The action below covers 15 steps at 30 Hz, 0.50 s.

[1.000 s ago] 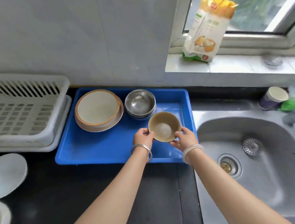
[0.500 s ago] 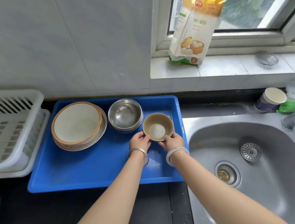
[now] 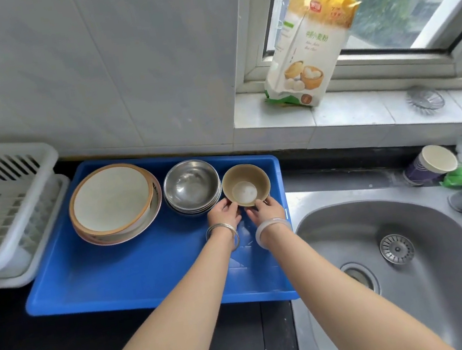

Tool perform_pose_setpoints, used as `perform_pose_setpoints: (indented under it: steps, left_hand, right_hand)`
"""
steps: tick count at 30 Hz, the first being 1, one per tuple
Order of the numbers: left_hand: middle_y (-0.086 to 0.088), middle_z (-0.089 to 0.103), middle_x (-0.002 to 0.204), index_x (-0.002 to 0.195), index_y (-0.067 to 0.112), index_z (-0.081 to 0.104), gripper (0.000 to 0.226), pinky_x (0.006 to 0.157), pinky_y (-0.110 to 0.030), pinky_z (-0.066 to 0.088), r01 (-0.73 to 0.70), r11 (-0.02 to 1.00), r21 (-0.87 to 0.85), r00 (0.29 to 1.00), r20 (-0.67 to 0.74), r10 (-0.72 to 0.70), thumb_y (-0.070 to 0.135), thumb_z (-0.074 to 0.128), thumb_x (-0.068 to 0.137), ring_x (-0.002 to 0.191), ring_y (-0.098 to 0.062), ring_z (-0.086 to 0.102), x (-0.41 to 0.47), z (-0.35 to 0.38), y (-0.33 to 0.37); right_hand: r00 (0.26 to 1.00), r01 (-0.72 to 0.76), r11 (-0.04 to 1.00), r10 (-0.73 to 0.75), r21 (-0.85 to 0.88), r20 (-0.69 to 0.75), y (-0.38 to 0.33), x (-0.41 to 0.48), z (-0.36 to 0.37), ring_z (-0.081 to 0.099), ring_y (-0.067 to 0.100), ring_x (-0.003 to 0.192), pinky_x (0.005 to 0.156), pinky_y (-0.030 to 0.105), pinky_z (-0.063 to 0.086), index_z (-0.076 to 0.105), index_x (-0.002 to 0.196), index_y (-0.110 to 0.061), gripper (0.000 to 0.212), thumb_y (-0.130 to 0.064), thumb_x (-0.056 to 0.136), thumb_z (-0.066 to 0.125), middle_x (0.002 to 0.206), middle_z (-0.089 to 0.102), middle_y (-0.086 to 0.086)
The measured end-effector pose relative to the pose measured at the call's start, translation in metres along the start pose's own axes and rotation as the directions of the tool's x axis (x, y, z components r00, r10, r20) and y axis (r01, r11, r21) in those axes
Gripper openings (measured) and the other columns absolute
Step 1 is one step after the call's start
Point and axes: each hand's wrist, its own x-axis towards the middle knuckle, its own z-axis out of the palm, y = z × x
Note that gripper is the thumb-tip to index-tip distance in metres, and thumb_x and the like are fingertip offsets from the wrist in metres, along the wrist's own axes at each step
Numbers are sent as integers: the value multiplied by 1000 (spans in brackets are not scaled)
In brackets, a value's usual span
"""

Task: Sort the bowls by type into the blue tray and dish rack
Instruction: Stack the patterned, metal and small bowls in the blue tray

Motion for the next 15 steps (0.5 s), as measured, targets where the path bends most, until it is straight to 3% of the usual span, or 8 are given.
perform_pose_setpoints:
  steps: [1, 3, 6, 7, 9, 11, 12, 15]
  left_hand:
    - [-10, 61, 92, 94, 5, 63, 18, 74, -25, 50, -4, 1000, 9, 1000, -4, 4, -1, 47, 89, 91, -21, 55, 1, 0, 0]
    - [-10, 62, 92, 99, 1, 64, 20, 70, -21, 48, -9, 999, 30, 1000, -8, 9, -1, 47, 89, 90, -21, 55, 3, 0, 1]
    - [-8, 61, 99, 113, -2, 60, 28, 71, -22, 49, -22, 997, 78, 1000, -15, 24, -1, 46, 89, 91, -19, 56, 4, 0, 1]
    - [-7, 61, 99, 114, 0, 60, 28, 73, -24, 50, -28, 995, 96, 999, -12, 30, 0, 46, 89, 91, -19, 56, 4, -1, 1]
    - [-4, 62, 98, 111, 3, 63, 26, 75, -27, 50, -38, 992, 119, 999, -1, 38, 2, 47, 90, 91, -20, 55, 2, -2, 1]
    - [-5, 63, 91, 105, 4, 64, 22, 70, -27, 49, -36, 991, 131, 999, -2, 37, 3, 48, 90, 88, -21, 53, -2, -6, 3]
    - [-8, 65, 95, 113, 1, 61, 26, 73, -28, 50, -32, 988, 148, 999, -2, 32, 4, 49, 90, 89, -22, 54, -4, -10, 3]
    - [-13, 59, 127, 130, 4, 49, 42, 101, -38, 46, -53, 962, 268, 999, 18, 50, 9, 51, 89, 109, -26, 60, -16, -25, 10]
  right_hand:
    - [1000, -19, 1000, 18, 22, 11, -1, 0, 0, 59, 27, 97, 59, 6, 48, 48, 132, -2, 40, 5, 92, 45, 127, 57, 20]
    - [998, -59, 996, 57, 74, 32, -2, -1, 0, 61, 30, 106, 76, 18, 52, 47, 132, -4, 40, 4, 93, 43, 125, 58, 20]
    - [996, -64, 997, 60, 54, 65, -4, -3, -2, 64, 20, 88, 57, 13, 53, 49, 130, -4, 38, 2, 93, 44, 110, 59, 14]
    - [995, -76, 996, 72, 53, 69, -5, -4, -3, 65, 20, 89, 58, 15, 53, 51, 127, -4, 35, -2, 93, 44, 108, 59, 14]
    - [990, -135, 989, 131, 65, 58, -8, -5, -3, 63, 28, 105, 76, 26, 53, 55, 118, -11, 27, -10, 93, 44, 114, 60, 17]
    - [987, -157, 987, 156, 40, 32, -9, -7, -4, 59, 31, 113, 87, 34, 50, 53, 118, -17, 26, -15, 94, 44, 123, 57, 17]
    - [987, -160, 987, 160, 13, 19, -9, -9, -4, 59, 31, 113, 89, 35, 50, 51, 124, -16, 31, -18, 94, 45, 126, 55, 17]
    - [991, -129, 987, 131, -93, 11, -6, -20, -7, 60, 28, 107, 85, 34, 50, 46, 133, -14, 39, -22, 95, 45, 130, 52, 11]
